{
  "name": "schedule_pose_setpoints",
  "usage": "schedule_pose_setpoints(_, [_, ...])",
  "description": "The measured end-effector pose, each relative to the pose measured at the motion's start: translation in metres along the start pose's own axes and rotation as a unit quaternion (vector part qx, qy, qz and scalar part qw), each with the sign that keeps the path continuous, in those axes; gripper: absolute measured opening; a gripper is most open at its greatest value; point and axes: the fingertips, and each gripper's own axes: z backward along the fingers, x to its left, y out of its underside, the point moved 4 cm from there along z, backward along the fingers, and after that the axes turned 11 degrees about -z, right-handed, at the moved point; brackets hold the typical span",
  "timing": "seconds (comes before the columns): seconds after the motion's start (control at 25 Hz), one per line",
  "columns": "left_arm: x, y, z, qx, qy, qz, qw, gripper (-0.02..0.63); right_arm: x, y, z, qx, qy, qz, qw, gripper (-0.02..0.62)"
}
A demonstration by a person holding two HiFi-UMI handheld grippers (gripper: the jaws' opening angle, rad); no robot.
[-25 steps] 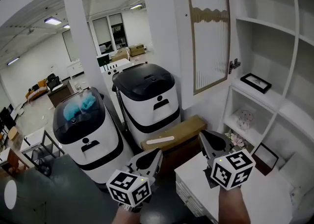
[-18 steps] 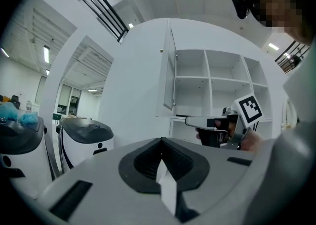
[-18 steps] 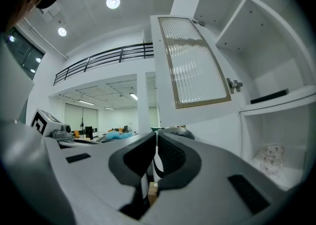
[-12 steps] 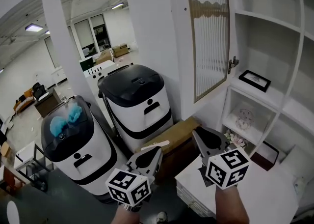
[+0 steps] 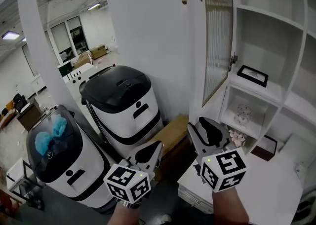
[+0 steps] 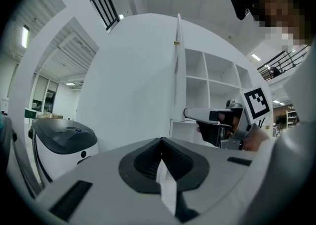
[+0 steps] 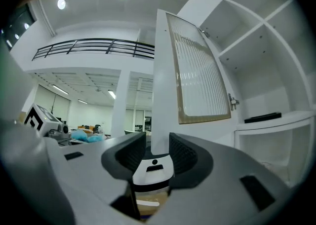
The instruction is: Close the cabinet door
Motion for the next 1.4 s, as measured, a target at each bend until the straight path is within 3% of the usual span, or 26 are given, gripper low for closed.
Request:
schedule_pose_setpoints(0.44, [0.022, 0.009, -0.017, -0.008, 0.076, 0.001, 0.9971, 0.003, 0.006, 0.003, -0.013, -0.023, 0.106, 0.043, 0.993, 0.127])
schedule_pose_setpoints(1.4, [0.004, 0.012, -0.035, -0.019, 0.166, 0.003, 0.9859, 0.003, -0.009, -0.003, 0.033, -0.022, 0.146, 0.017, 0.989, 0.141])
